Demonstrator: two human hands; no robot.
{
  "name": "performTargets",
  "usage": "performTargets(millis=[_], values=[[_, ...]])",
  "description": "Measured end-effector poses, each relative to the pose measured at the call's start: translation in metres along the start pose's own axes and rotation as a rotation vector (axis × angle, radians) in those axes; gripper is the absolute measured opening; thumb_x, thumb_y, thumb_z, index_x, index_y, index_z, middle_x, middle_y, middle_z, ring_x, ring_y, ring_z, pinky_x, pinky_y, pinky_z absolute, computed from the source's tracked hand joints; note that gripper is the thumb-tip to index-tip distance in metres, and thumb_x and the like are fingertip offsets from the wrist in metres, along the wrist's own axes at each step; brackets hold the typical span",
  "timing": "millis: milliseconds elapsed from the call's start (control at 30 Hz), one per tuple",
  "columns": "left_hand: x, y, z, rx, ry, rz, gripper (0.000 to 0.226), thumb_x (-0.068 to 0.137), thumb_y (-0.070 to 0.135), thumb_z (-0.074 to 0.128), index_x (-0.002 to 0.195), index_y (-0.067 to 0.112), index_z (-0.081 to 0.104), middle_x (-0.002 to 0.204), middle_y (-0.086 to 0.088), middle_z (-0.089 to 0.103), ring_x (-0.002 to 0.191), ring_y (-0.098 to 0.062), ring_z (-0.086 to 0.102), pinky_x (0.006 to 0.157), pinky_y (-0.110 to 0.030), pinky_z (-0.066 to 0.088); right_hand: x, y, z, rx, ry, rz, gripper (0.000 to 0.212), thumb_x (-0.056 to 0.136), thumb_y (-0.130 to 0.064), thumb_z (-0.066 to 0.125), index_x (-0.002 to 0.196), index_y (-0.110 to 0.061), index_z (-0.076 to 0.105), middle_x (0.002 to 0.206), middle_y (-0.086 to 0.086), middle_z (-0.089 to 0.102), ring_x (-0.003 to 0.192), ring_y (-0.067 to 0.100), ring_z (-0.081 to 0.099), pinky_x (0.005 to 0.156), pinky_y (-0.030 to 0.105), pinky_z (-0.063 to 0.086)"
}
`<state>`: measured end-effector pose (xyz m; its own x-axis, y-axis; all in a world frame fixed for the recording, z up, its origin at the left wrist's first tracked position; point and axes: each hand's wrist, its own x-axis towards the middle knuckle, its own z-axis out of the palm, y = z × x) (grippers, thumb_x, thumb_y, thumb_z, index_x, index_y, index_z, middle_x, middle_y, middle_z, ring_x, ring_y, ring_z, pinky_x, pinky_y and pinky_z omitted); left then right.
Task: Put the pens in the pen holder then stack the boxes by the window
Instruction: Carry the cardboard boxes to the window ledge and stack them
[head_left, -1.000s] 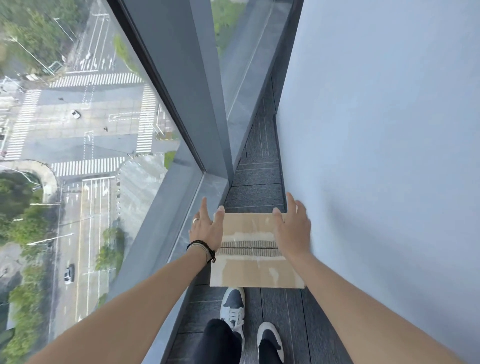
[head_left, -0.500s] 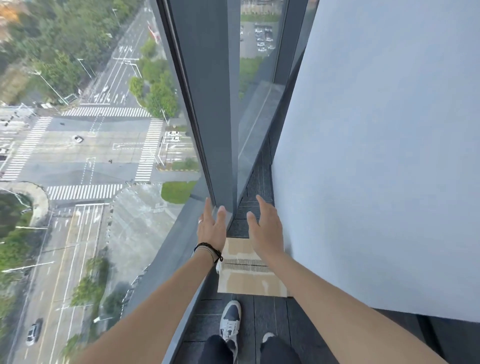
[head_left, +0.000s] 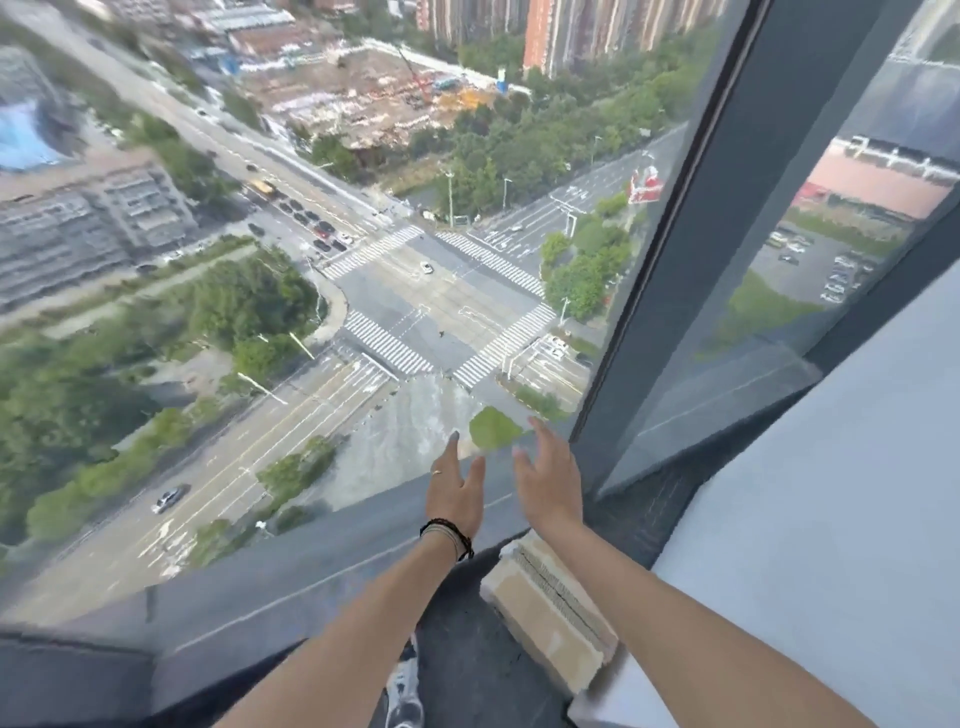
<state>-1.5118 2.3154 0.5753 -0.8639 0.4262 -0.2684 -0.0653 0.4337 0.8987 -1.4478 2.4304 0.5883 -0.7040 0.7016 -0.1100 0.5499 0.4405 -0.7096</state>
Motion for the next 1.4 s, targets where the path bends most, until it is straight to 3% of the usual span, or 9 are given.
performTargets(millis=[133,267,400,600,867,1033,1400], values=[[-0.046,-0.033,-0.074,-0.008,0.205,-0.098,0.063,0.102,0.053,0.039,0.159,0.031,0.022,0.164,-0.004,0.027,0.152,-0.022,0.023,0.121,-0.042,0.021,-0.042,-0.049,0.037,0.011,-0.166,-0.154,0.055,0.104,-0.032,0.045,0.157,-0.024,0.035,0.159,0.004,0.04,0.147,0.024,0.035,0.122,0.046,0.028],[-0.113,-0.076,-0.157,0.009,0.394,-0.179,0.079,0.088,0.074,0.03,0.157,0.038,0.022,0.16,-0.002,0.037,0.145,-0.03,0.038,0.118,-0.052,0.03,-0.11,-0.105,0.077,0.007,-0.325,-0.309,0.054,0.105,-0.035,0.044,0.157,-0.027,0.034,0.16,0.003,0.04,0.147,0.023,0.036,0.122,0.045,0.029],[-0.198,-0.106,-0.236,-0.013,0.618,-0.238,0.071,0.095,0.061,0.033,0.158,0.031,0.024,0.163,-0.002,0.032,0.149,-0.026,0.029,0.122,-0.046,0.022,-0.19,-0.171,0.123,0.023,-0.462,-0.501,0.052,0.106,-0.032,0.046,0.157,-0.025,0.036,0.156,0.007,0.045,0.143,0.026,0.042,0.119,0.047,0.033],[-0.361,-0.167,-0.335,-0.1,0.893,-0.317,0.055,0.104,0.043,0.041,0.155,0.026,0.034,0.154,-0.011,0.039,0.143,-0.025,0.034,0.116,-0.036,0.025,-0.36,-0.244,0.193,-0.019,-0.664,-0.731,0.053,0.105,-0.032,0.046,0.156,-0.023,0.038,0.148,0.013,0.051,0.134,0.031,0.048,0.111,0.046,0.038],[-0.63,-0.261,-0.456,-0.154,1.218,-0.437,0.05,0.102,0.046,0.042,0.15,0.03,0.041,0.153,-0.011,0.04,0.135,-0.024,0.045,0.104,-0.034,0.035,-0.637,-0.299,0.274,-0.062,-0.899,-0.976,0.052,0.106,-0.032,0.044,0.156,-0.021,0.038,0.152,0.011,0.049,0.136,0.031,0.048,0.11,0.045,0.038],[-0.792,-0.308,-0.49,-0.2,1.42,-0.552,0.051,0.104,0.045,0.041,0.152,0.029,0.04,0.153,-0.013,0.041,0.142,-0.025,0.037,0.108,-0.035,0.032,-0.808,-0.318,0.308,-0.087,-1.06,-1.122,0.054,0.104,-0.036,0.049,0.155,-0.023,0.039,0.15,0.012,0.05,0.135,0.033,0.05,0.11,0.045,0.04],[-1.091,-0.424,-0.496,-0.323,1.865,-0.869,0.055,0.101,0.048,0.044,0.152,0.028,0.04,0.145,-0.013,0.048,0.134,-0.028,0.047,0.109,-0.039,0.039,-1.144,-0.295,0.363,-0.197,-1.446,-1.485,0.052,0.104,-0.033,0.048,0.155,-0.024,0.038,0.151,0.013,0.048,0.134,0.032,0.049,0.11,0.045,0.04]])
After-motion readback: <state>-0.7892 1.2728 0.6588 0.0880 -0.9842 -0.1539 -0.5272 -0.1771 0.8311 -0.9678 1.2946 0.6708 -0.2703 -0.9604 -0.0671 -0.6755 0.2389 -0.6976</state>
